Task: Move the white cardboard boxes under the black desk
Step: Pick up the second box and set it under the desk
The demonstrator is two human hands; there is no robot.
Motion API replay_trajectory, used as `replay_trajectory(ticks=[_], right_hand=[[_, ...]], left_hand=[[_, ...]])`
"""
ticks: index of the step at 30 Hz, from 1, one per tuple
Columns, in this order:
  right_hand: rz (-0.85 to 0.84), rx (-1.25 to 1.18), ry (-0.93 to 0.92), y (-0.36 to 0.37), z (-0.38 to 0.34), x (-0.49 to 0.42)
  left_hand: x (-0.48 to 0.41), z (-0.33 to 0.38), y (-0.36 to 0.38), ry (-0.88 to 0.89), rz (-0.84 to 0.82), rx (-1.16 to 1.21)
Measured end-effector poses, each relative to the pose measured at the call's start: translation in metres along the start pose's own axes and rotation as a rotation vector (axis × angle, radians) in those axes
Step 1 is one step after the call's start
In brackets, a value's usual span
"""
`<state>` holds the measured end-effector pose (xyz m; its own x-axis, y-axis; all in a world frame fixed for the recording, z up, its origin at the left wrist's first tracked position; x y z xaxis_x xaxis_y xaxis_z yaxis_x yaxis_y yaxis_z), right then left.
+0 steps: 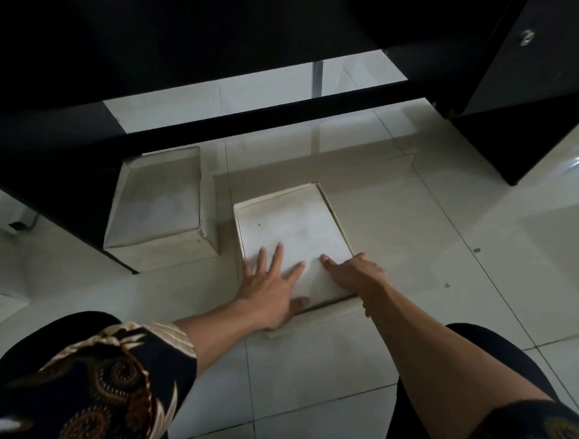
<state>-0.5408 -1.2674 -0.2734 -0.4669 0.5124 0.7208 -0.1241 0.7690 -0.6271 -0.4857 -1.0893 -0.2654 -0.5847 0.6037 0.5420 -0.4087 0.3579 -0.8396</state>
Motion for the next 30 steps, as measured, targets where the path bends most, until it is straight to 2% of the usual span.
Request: replay_trajectory(ticks=[2,7,11,16,18,21,25,30], right_hand=[[-0.025,-0.011,-0.013,0.000,0.000,0.001],[-0.028,0.011,-0.011,0.003,-0.004,0.001],[-0.028,-0.015,-0.036,0.007,-0.012,0.002],[-0.045,0.218,-0.217,0.015,-0.029,0.004],[-0.081,0.314,-0.237,0.021,-0.037,0.008],[-0.046,0.414,-0.286,0.027,-0.040,0.006],[0.015,0.395,-0.323,0.027,-0.049,0.002],[0.089,0.250,-0.381,0.034,-0.069,-0.006]], left_hand=[[0.002,0.009,0.008,0.037,-0.008,-0.020],[0.003,0.003,0.014,0.003,-0.010,-0.061],[0.001,-0.014,0.007,-0.098,-0.063,0.018],[-0.002,-0.035,0.010,-0.156,-0.050,0.066],[-0.002,-0.038,0.013,-0.149,-0.027,0.027],[-0.004,-0.042,0.014,-0.139,0.008,-0.063],[-0.011,-0.053,0.010,-0.148,0.001,-0.046],[-0.026,-0.078,0.001,-0.213,0.039,0.014]])
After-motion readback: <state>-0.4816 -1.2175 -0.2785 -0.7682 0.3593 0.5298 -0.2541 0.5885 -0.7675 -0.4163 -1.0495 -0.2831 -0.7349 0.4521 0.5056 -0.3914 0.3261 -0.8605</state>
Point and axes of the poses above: each hand's wrist, its own x-axis away from the middle knuckle, its own y-axis out of the palm, z = x × y, the point moved 1 cm from there along -x, towards the middle knuckle, and after that the axes turned 5 degrees about -z, right-handed, at the moved point
